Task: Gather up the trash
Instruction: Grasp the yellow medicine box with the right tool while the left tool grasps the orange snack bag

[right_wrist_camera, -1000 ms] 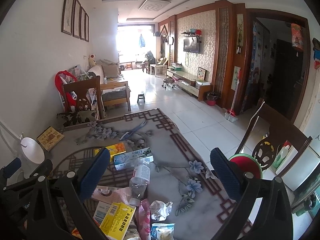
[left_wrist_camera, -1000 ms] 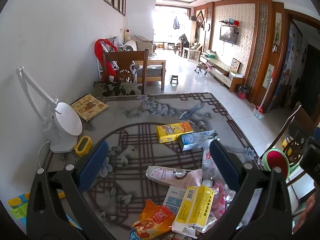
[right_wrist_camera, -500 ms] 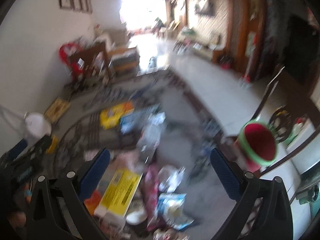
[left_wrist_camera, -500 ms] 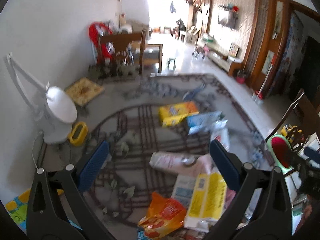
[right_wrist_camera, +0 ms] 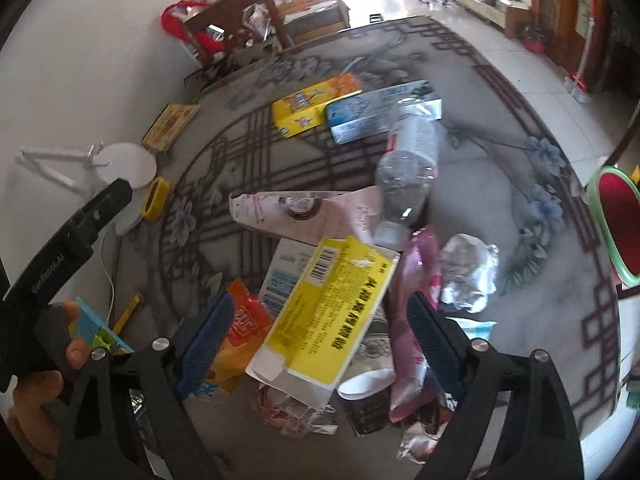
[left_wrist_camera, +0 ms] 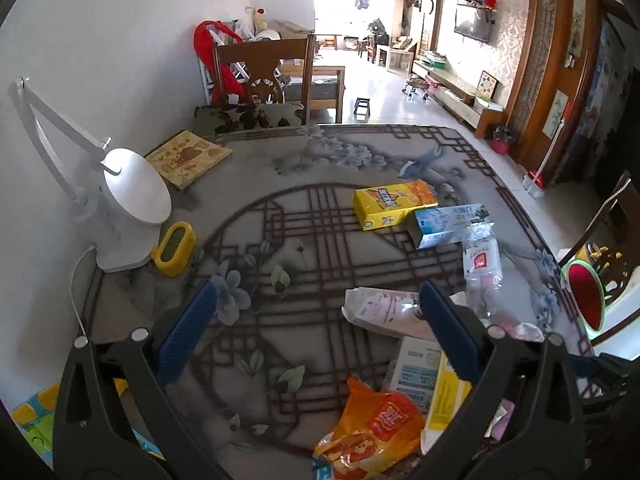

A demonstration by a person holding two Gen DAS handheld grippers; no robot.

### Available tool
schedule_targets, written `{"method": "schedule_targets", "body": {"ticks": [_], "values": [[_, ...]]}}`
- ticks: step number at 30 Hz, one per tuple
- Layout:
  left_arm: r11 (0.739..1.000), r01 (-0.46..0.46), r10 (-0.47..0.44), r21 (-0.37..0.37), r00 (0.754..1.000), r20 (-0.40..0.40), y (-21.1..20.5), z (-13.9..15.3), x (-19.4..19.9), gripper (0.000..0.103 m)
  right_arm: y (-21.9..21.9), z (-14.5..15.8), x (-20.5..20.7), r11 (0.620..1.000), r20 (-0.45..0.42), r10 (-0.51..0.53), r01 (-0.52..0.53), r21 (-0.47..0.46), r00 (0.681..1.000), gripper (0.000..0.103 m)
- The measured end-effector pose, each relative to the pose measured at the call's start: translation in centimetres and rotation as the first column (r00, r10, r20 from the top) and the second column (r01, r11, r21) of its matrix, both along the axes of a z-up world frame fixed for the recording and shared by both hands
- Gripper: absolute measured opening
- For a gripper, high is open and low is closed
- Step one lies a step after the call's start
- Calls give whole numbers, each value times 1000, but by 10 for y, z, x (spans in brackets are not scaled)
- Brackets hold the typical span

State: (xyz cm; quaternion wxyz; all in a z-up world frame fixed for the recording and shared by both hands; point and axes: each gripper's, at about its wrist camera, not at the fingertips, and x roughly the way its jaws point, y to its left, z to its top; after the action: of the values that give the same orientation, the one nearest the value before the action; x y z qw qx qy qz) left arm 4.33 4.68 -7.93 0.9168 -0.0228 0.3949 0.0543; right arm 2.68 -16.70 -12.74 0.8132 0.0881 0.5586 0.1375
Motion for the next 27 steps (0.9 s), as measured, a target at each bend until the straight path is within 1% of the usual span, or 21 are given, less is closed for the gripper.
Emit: {"method": "schedule_targets", "body": {"ticks": [4, 7, 9, 11, 13, 15, 16, 17, 18, 19, 21, 22, 23, 25, 27], "values": [[999, -32, 31, -22, 999, -14, 7, -2, 5, 99, 5, -5, 7, 1000, -15, 17, -17, -4, 1000, 84], [998, -24, 22, -57, 999, -38, 14, -7, 9, 99, 9, -14, 13, 1000, -38, 22, -22, -3, 999, 84], [996, -19, 15, -84, 998, -55, 19, -11, 10, 99, 12, -25, 18, 1000, -77, 28, -27, 4, 997, 80], [994, -34, 29, -108, 998, -55, 25, -15, 8, 99, 17, -35, 20, 999, -106, 36, -37, -3, 994, 73], [992, -40, 31, -118, 997, -77, 28, -22, 8, 99, 21, -45, 22, 999, -135, 46, -48, -11, 990, 71], [991, -32, 16, -127, 993, -120, 29, -30, 10, 99, 25, -53, 24, 998, -151, 56, -61, -27, 987, 69], [990, -18, -2, -143, 990, -138, 27, -35, 9, 99, 26, -55, 24, 997, -152, 61, -67, -34, 987, 67], [989, -8, -13, -149, 990, -142, 27, -38, 8, 99, 27, -56, 25, 997, -155, 65, -71, -35, 986, 53], [988, 6, -29, -155, 989, -148, 26, -41, 6, 99, 25, -59, 26, 997, -166, 67, -71, -21, 984, 45], [986, 34, -61, -166, 986, -157, 21, -44, 3, 99, 23, -62, 27, 998, -178, 68, -68, 12, 982, 27], [979, 84, -117, -186, 977, -176, 15, -49, -1, 99, 15, -70, 31, 994, -217, 55, -34, 102, 975, 21], [978, 99, -134, -185, 973, -186, 12, -51, -3, 99, 14, -71, 32, 994, -220, 50, -27, 105, 974, 16], [977, 116, -152, -179, 968, -198, 9, -54, -6, 99, 13, -70, 33, 994, -215, 50, -27, 109, 975, 14], [978, 126, -161, -168, 963, -216, 8, -59, -11, 99, 11, -64, 33, 991, -193, 53, -28, 130, 980, 13], [979, 126, -163, -160, 956, -245, 9, -67, -15, 99, 8, -53, 32, 991, -154, 46, -26, 131, 987, 13]]}}
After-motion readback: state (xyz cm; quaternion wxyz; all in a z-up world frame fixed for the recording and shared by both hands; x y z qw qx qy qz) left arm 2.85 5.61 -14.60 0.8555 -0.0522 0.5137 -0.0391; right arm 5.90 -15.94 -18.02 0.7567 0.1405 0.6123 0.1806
